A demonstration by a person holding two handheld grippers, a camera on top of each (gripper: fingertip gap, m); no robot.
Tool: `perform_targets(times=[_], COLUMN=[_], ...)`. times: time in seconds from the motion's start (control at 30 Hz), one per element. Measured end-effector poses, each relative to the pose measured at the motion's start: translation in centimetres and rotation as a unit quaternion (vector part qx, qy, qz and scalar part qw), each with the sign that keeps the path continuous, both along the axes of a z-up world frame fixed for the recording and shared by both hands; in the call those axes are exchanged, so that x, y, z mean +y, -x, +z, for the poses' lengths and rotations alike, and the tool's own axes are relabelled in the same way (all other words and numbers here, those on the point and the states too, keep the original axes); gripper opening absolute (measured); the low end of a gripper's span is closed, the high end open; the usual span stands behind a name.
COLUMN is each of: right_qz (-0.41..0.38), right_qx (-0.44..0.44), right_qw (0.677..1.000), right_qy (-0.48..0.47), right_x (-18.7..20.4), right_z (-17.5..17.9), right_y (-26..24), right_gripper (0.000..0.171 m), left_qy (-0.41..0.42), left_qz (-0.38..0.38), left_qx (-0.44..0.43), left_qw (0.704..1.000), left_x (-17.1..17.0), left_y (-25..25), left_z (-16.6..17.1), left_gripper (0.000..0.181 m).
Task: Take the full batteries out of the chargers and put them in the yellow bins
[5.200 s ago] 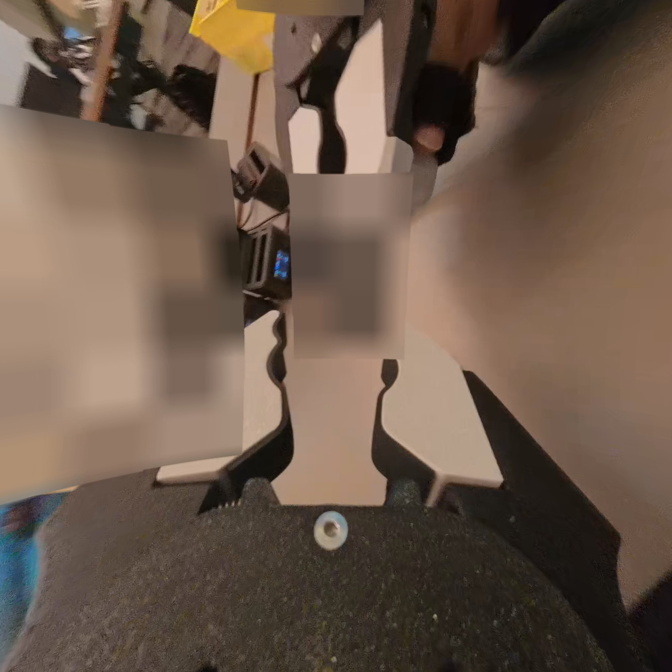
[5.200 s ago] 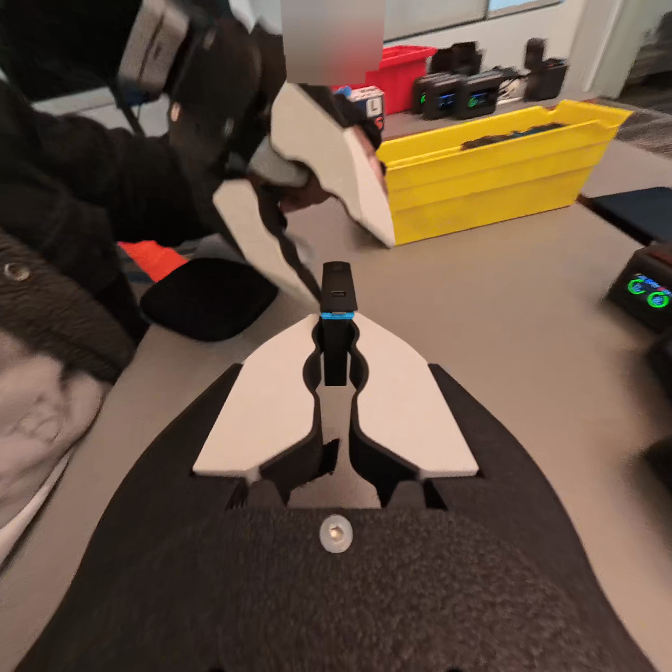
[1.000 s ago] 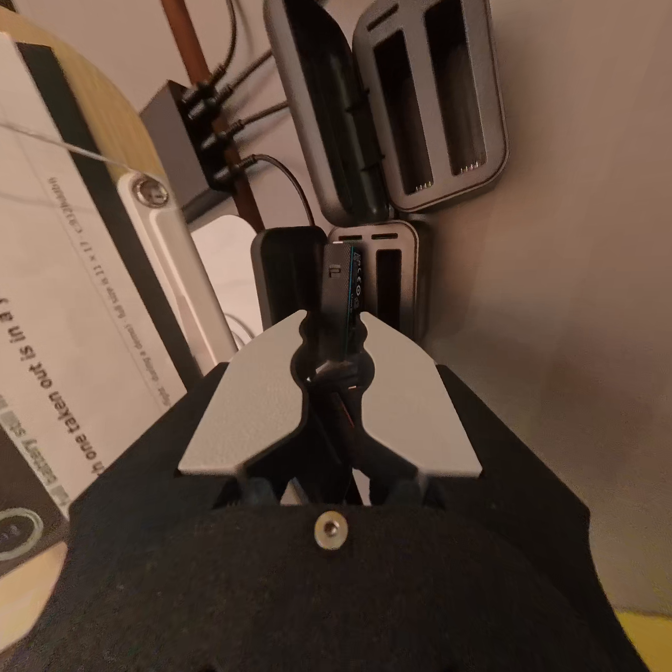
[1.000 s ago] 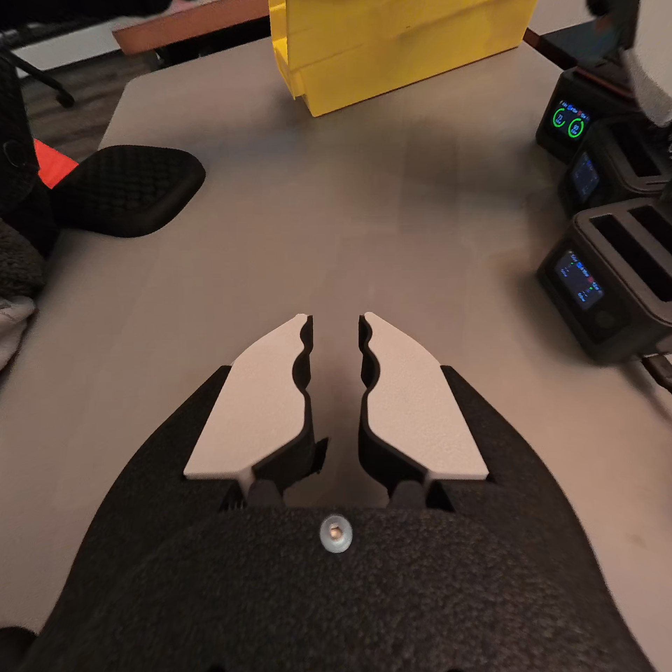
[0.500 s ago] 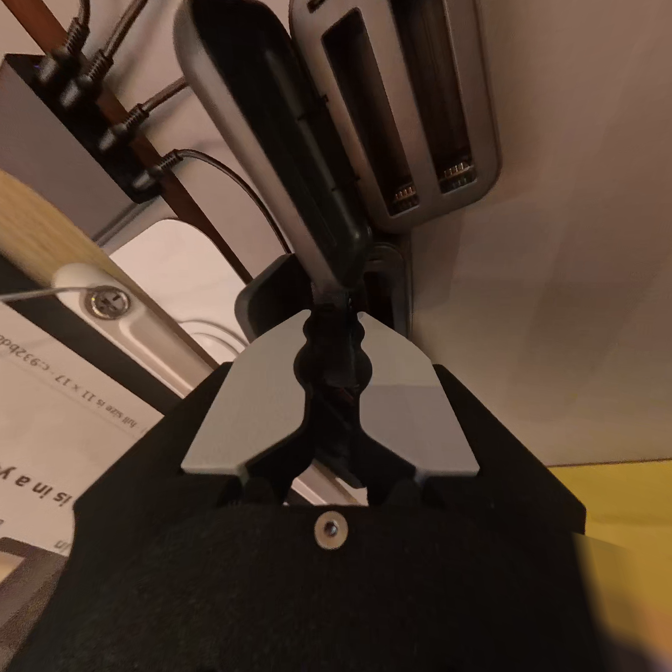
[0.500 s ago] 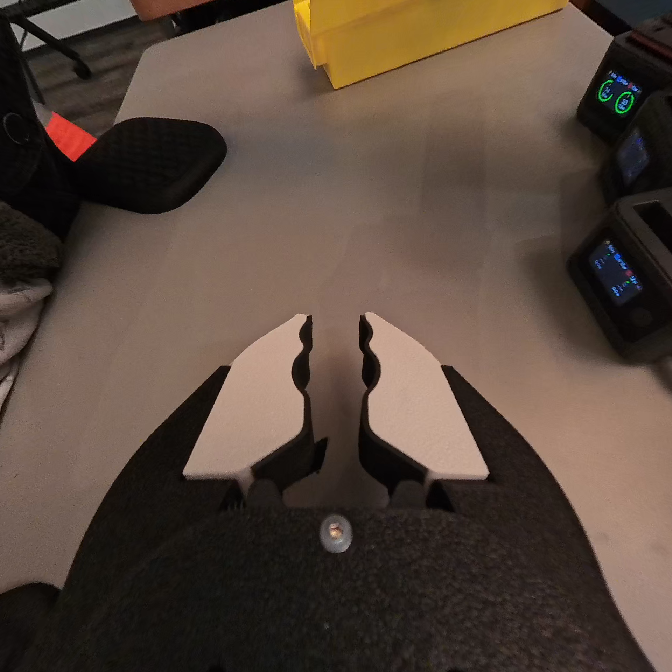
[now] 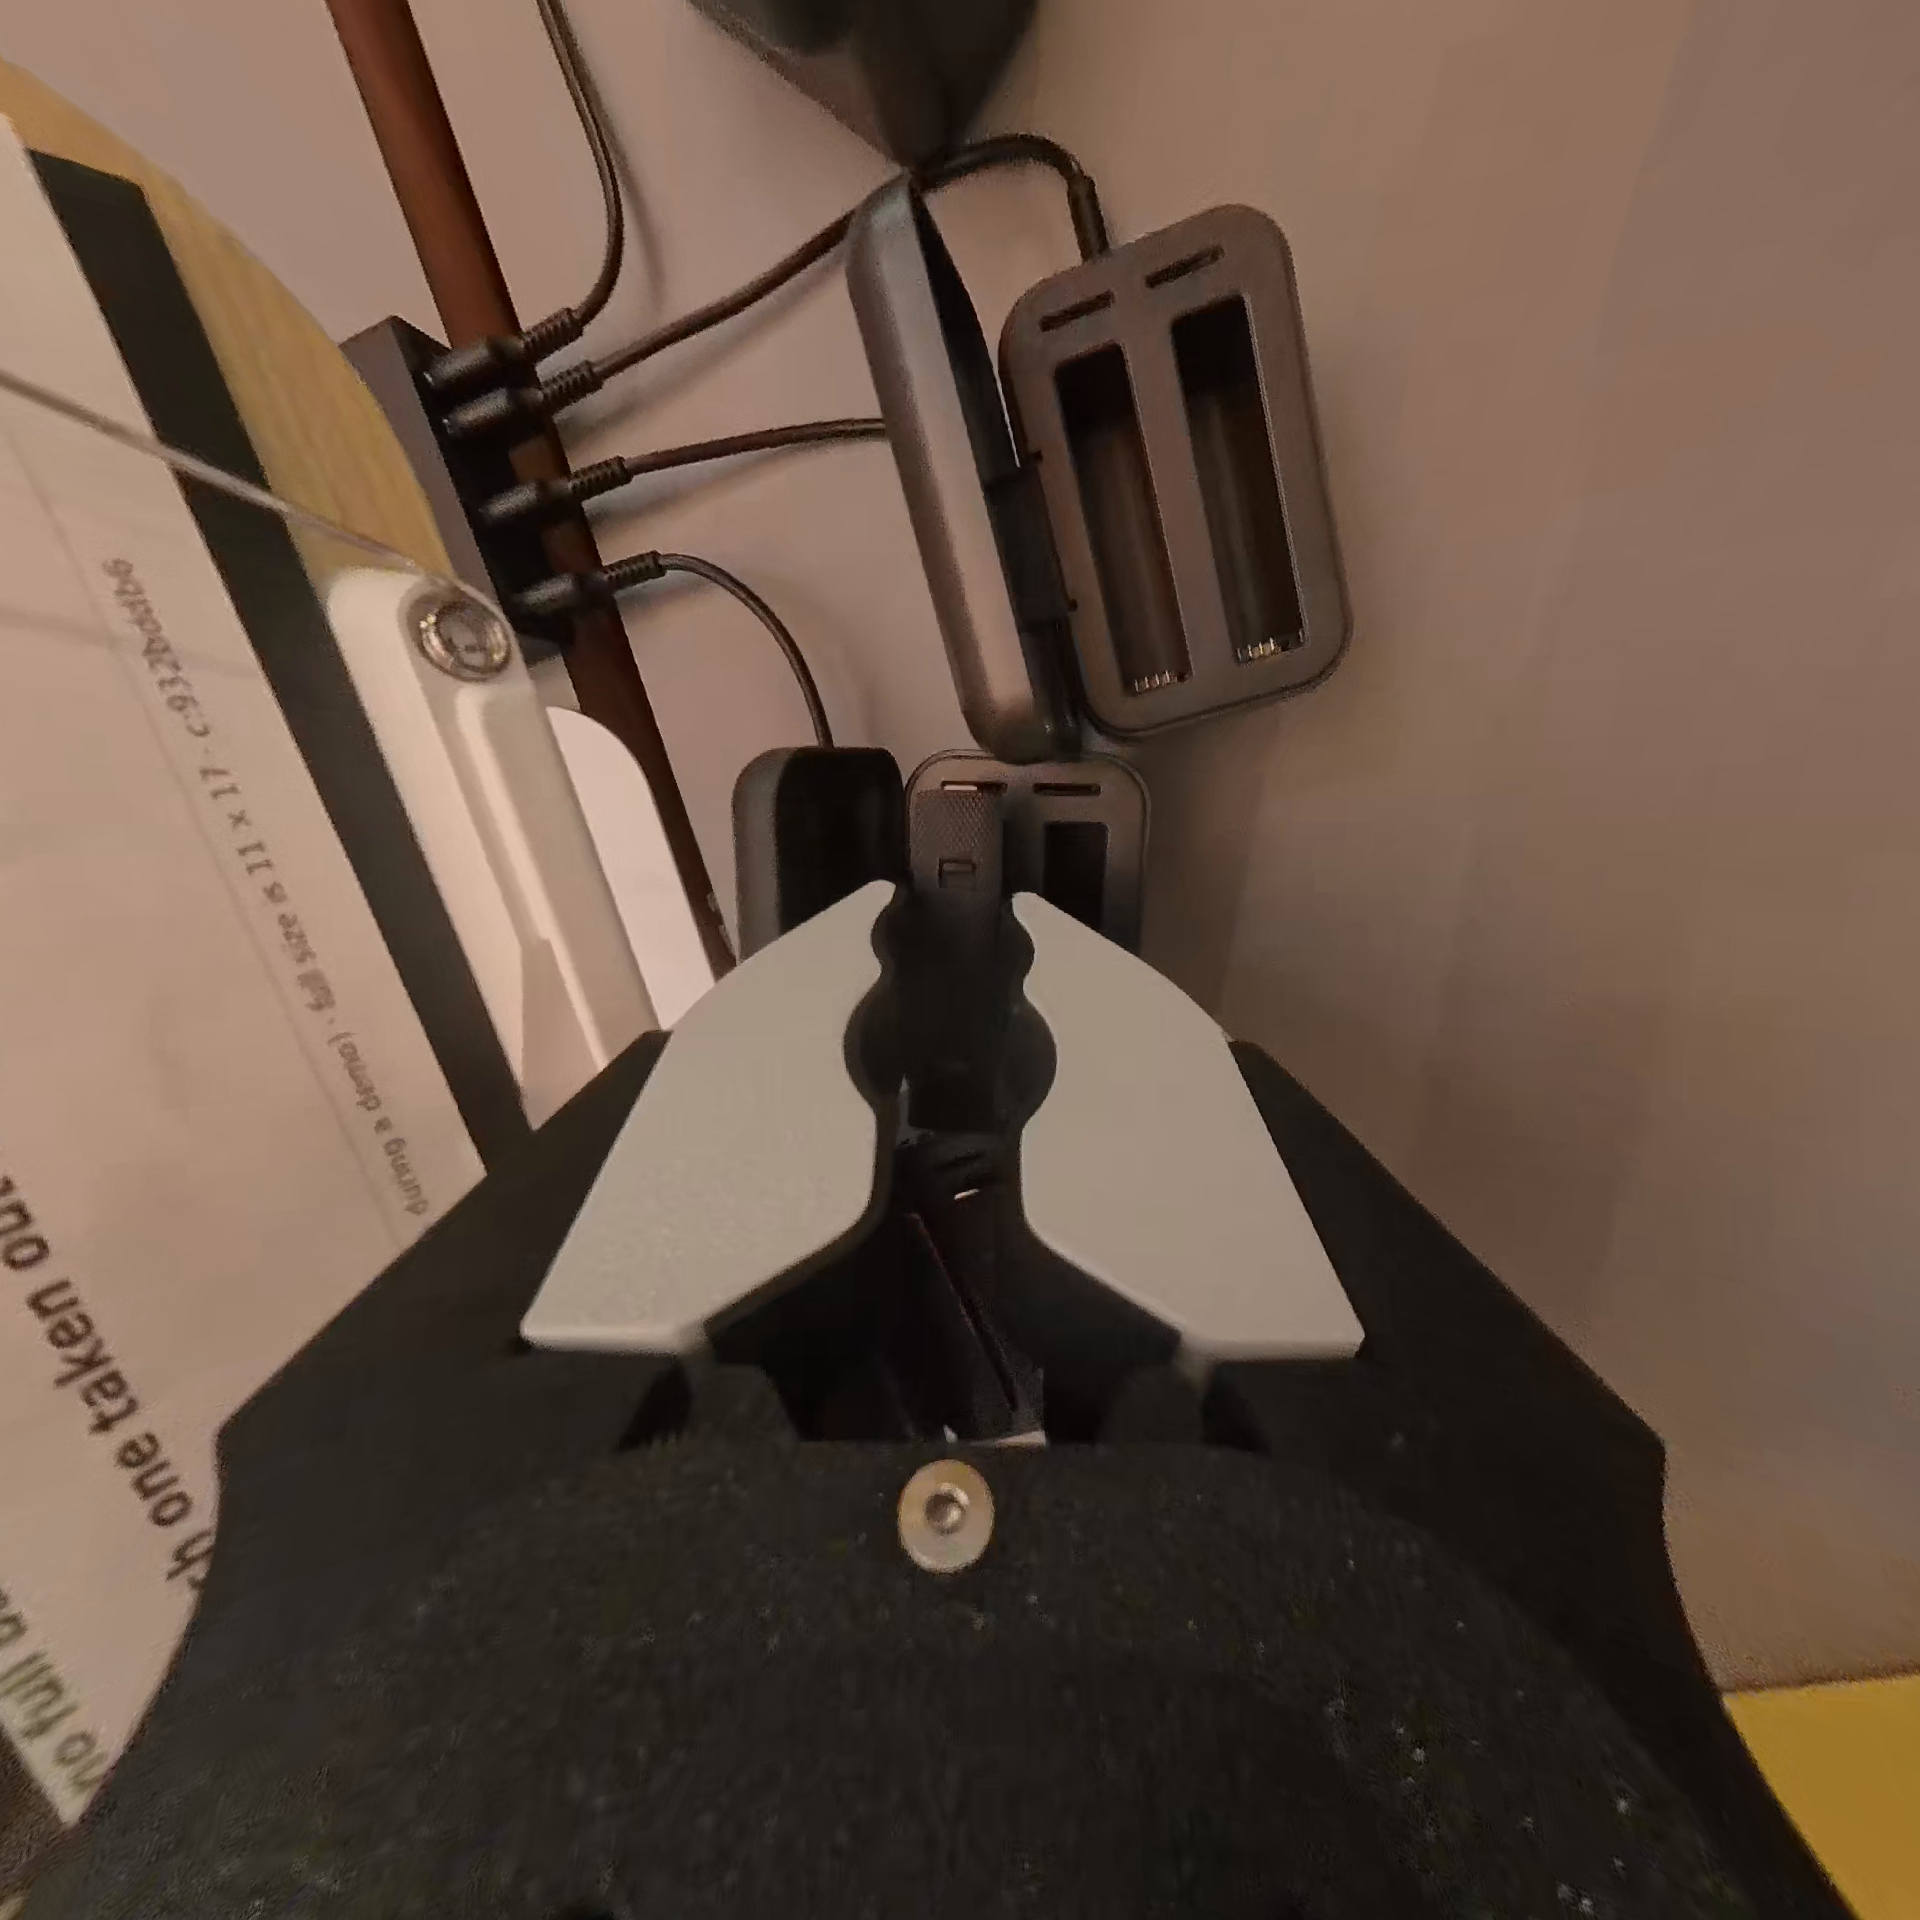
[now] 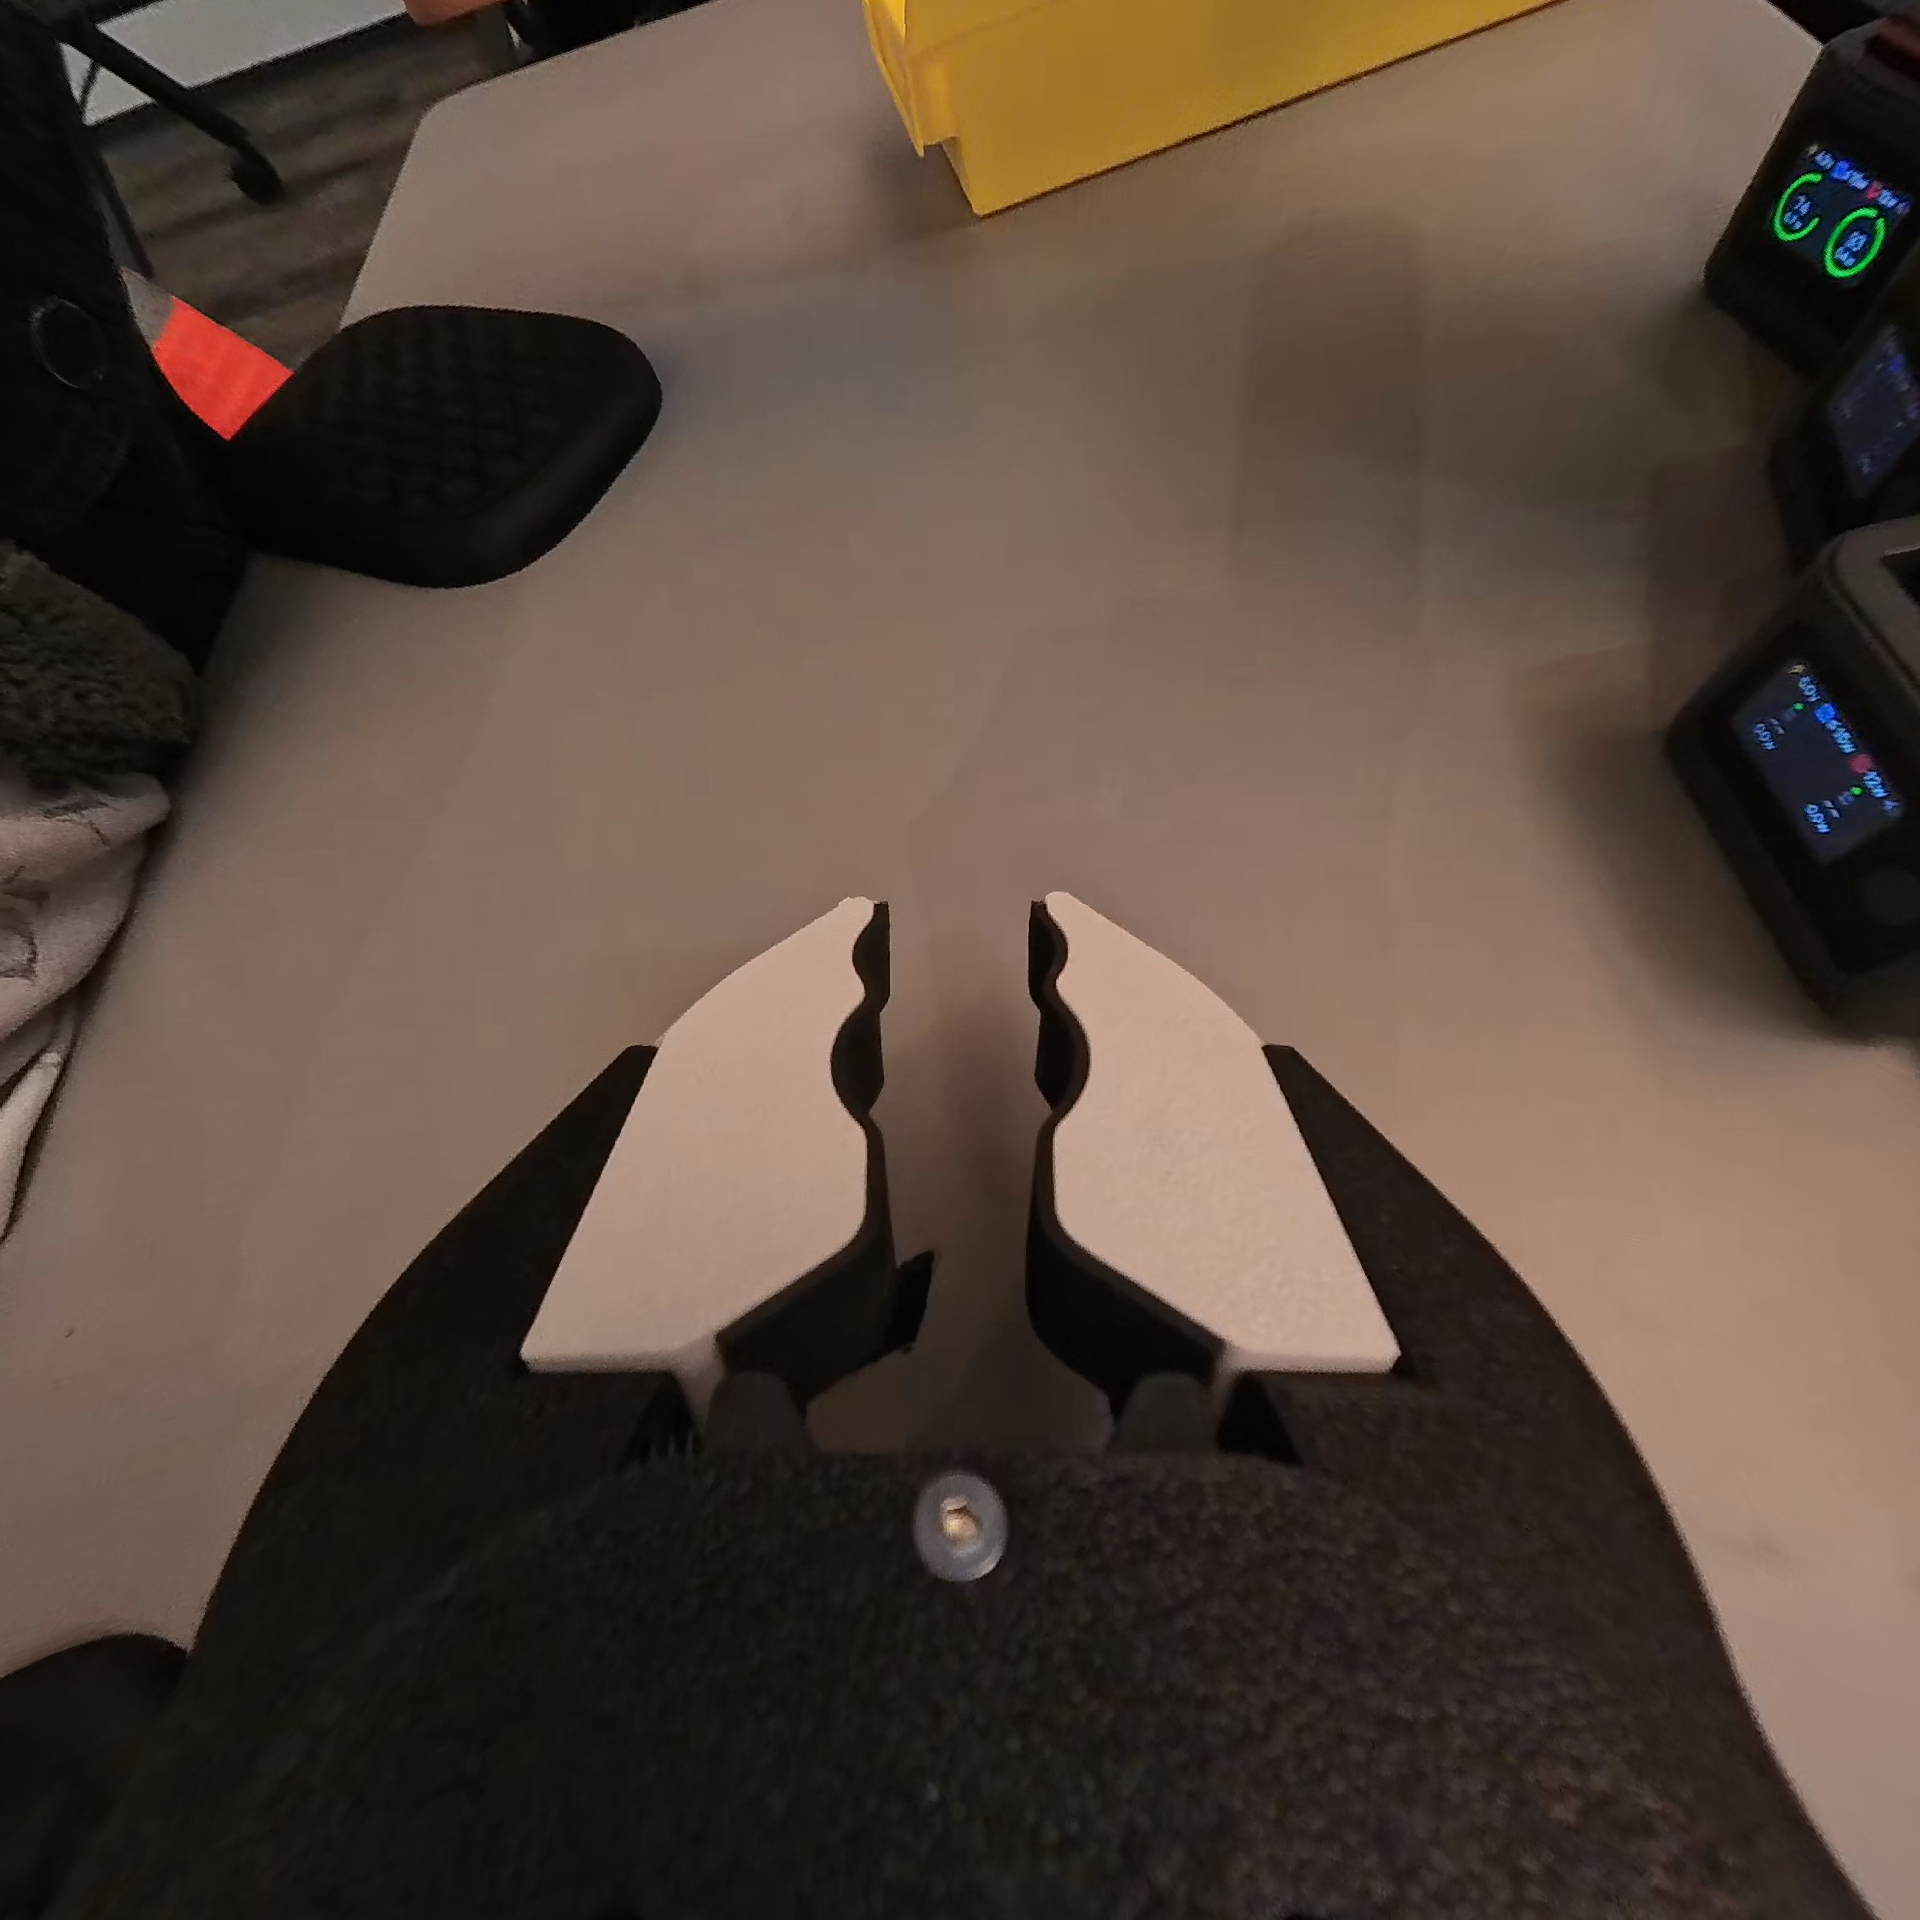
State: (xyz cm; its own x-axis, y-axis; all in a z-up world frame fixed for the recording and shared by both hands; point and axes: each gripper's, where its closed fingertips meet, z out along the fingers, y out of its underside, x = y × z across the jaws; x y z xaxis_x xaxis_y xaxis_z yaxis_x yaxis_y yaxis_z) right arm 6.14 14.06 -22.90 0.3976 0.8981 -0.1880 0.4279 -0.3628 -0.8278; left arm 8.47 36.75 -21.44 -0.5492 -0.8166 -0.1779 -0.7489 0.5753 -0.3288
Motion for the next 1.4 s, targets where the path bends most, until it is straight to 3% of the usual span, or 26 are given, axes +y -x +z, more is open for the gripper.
perform_targets(times=[0.17, 0.33, 0.57, 0.87, 1.23, 1.4], right_qz=[0.0, 0.001, 0.005, 0.013, 0.02, 0.022], right_qx=[0.002, 0.003, 0.001, -0.002, -0.006, -0.009], right_qw=[1.0, 1.0, 1.0, 1.0, 1.0, 1.0], right_qy=[0.004, 0.007, 0.01, 0.015, 0.019, 0.021], right_x=[0.1, 0.1, 0.0, -0.1, -0.3, -0.3], right_z=[0.0, -0.1, -0.1, -0.3, -0.2, -0.3], right_y=[0.0, 0.1, 0.2, 0.4, 0.4, 0.3], right_gripper=[0.025, 0.025, 0.025, 0.026, 0.027, 0.027], left_qy=[0.011, -0.02, -0.123, -0.196, -0.207, -0.163], left_qz=[0.01, 0.023, -0.012, -0.04, -0.057, -0.043], left_qx=[-0.044, -0.032, 0.059, 0.162, 0.242, 0.21], left_qw=[0.999, 0.999, 0.991, 0.966, 0.946, 0.963], left_x=[0.2, 0.7, 1.7, 2.0, 1.5, 1.0], left_y=[0.2, 0.8, 1.7, 1.9, 0.7, 0.7], left_z=[0.1, -0.1, -0.4, -0.2, -1.2, -0.8], left_gripper=[0.016, 0.016, 0.018, 0.019, 0.02, 0.017])
